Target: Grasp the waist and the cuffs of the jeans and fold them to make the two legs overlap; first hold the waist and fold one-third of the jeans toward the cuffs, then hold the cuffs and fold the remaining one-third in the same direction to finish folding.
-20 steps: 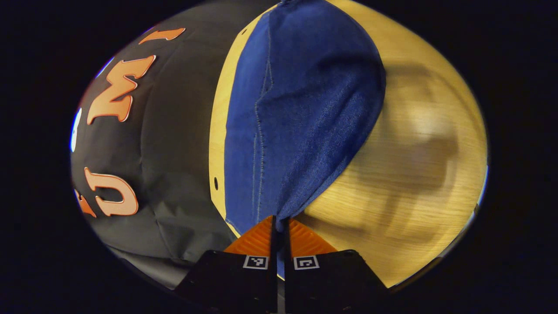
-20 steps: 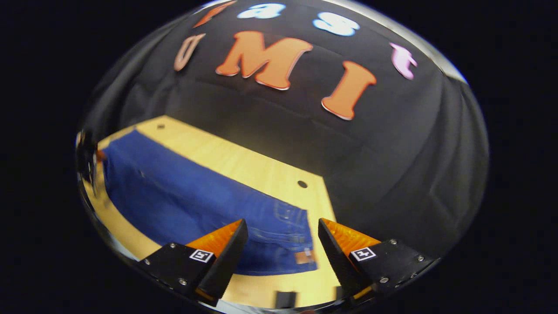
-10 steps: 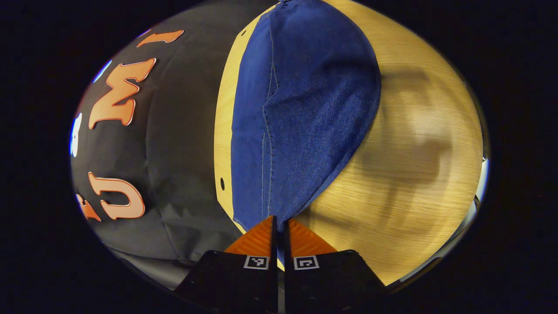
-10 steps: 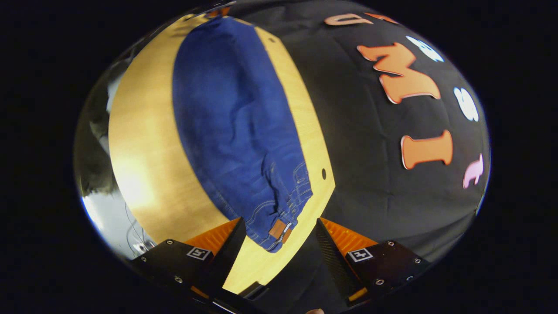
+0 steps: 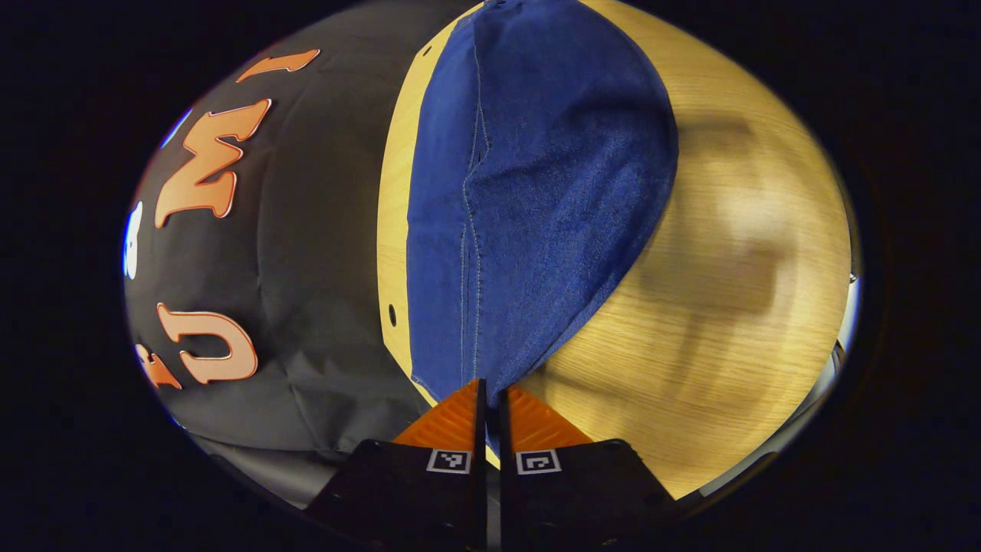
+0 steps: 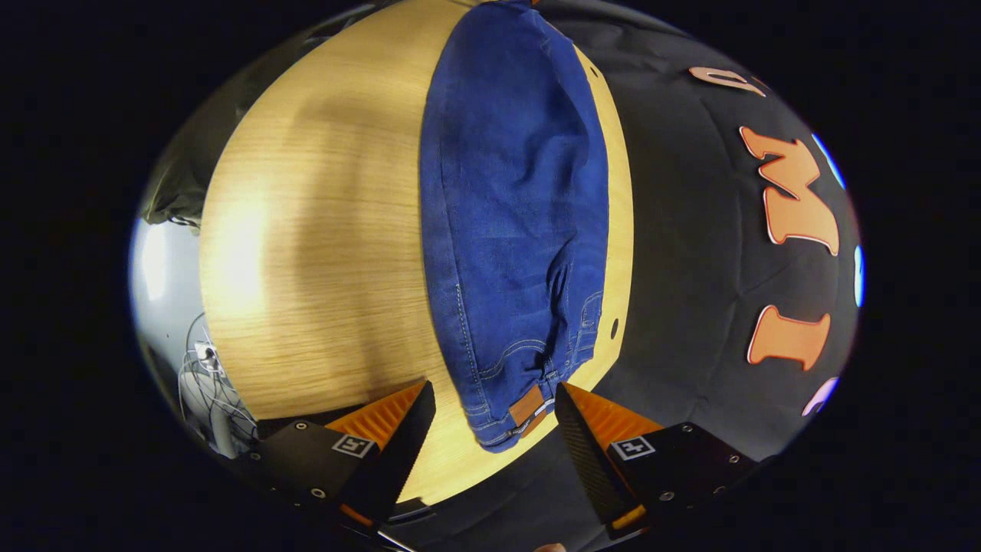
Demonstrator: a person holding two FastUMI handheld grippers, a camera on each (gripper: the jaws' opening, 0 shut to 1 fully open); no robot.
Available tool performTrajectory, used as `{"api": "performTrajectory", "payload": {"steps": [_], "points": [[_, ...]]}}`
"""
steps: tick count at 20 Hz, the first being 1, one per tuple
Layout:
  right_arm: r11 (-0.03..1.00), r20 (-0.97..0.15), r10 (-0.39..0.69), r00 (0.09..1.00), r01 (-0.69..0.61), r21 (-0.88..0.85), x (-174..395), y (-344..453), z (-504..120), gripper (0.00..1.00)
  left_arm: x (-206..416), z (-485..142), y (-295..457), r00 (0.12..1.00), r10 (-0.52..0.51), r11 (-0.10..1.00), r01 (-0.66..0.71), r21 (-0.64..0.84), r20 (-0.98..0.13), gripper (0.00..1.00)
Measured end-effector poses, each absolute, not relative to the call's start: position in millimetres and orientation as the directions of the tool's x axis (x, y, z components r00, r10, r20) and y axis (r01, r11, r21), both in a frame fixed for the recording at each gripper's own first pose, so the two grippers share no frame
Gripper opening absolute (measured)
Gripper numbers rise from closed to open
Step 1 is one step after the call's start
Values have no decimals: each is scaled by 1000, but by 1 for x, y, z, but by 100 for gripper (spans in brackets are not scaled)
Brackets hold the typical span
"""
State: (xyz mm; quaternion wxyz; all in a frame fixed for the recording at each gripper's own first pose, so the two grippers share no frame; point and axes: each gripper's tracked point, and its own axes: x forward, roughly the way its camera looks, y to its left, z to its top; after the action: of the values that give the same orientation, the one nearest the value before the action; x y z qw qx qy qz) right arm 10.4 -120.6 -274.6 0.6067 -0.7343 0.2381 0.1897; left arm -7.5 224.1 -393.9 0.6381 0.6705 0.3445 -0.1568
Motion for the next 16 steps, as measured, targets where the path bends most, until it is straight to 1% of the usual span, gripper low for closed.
{"api": "performTrajectory", "payload": {"steps": [4,8,10,12,13,14,15,16], "points": [[-182,-579,-85,811,-584,-791,27,-113,-282,95,-7,-391,221,718,274,52,653,756,-640,7],[-173,-589,-78,804,-593,-786,33,-112,-285,94,-4,-392,220,718,275,52,652,756,-639,7],[-180,-616,-86,783,-620,-763,34,-114,-294,86,-2,-392,220,722,276,47,649,759,-634,7],[-203,-644,-103,758,-650,-732,31,-115,-307,46,-2,-391,220,723,281,52,645,762,-631,7],[-210,-633,-107,767,-640,-739,31,-116,-307,27,-4,-391,222,718,289,61,647,760,-634,7],[-195,-639,-96,763,-644,-740,30,-115,-307,7,-7,-391,222,709,293,78,651,755,-642,7],[-161,-649,-97,755,-655,-738,32,-120,-310,6,-5,-394,222,699,294,91,658,747,-652,6],[-124,-662,-97,744,-669,-733,31,-119,-306,1,-6,-394,222,683,309,105,667,738,-662,5]]}}
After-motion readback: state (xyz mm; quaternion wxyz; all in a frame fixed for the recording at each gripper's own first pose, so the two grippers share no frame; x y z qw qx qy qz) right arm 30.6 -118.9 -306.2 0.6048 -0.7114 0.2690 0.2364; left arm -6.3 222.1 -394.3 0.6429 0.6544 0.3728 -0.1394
